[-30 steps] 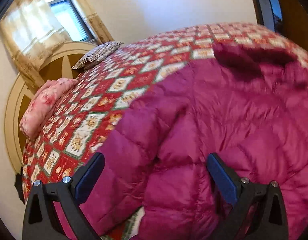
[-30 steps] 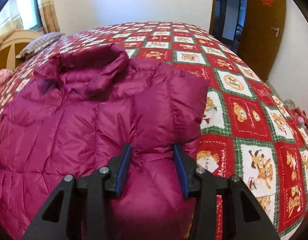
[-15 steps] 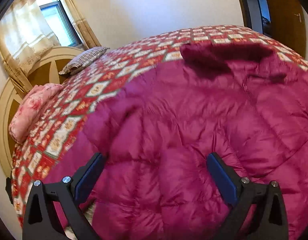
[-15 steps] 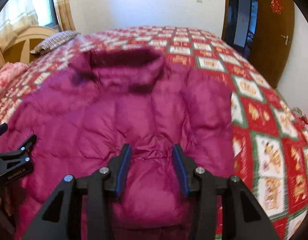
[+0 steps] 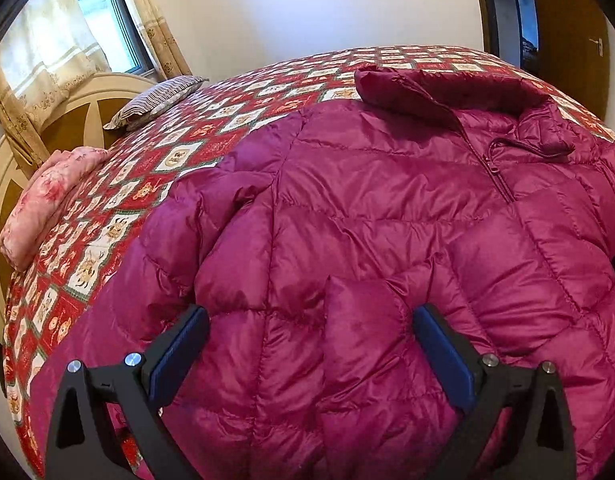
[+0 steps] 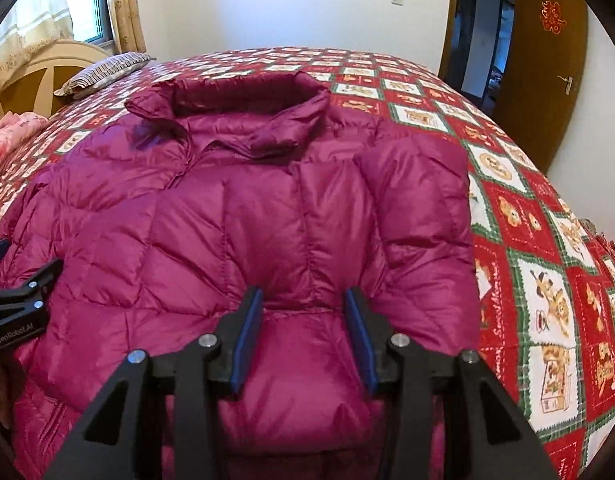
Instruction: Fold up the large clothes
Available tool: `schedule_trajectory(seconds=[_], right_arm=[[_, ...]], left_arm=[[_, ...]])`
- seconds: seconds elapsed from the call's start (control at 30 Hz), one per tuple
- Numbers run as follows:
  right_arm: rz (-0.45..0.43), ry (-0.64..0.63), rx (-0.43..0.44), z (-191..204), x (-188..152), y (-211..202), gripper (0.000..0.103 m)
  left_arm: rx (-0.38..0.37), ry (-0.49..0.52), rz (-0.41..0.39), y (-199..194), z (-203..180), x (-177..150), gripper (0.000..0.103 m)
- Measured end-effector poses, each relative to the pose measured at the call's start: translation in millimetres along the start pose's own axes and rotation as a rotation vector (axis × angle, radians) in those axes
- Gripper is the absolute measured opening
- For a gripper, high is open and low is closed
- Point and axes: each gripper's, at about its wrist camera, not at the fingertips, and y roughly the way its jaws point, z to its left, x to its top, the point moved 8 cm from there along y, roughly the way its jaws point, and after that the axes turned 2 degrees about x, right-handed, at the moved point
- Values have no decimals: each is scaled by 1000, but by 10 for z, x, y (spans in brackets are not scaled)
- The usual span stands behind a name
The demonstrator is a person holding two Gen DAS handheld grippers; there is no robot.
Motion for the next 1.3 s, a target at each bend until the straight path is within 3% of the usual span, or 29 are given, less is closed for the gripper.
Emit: schedule_trajectory(seconds=[0.53,0.67,0.83,1.3], right_arm=[[4,-35,-57,43,62,-65,46],[-60,30,24,167,141,-331,47],[18,-62,25,385,-57,-76,47],[17,-93,-30,419,-100,-12,47]], left_arm=[[19,12,-11,-17,-34,3,102],[17,11,-11,-15,-35,2,102],[11,6,-9,-9,-32,5,102],[-5,1,4,14,-21,10,102]])
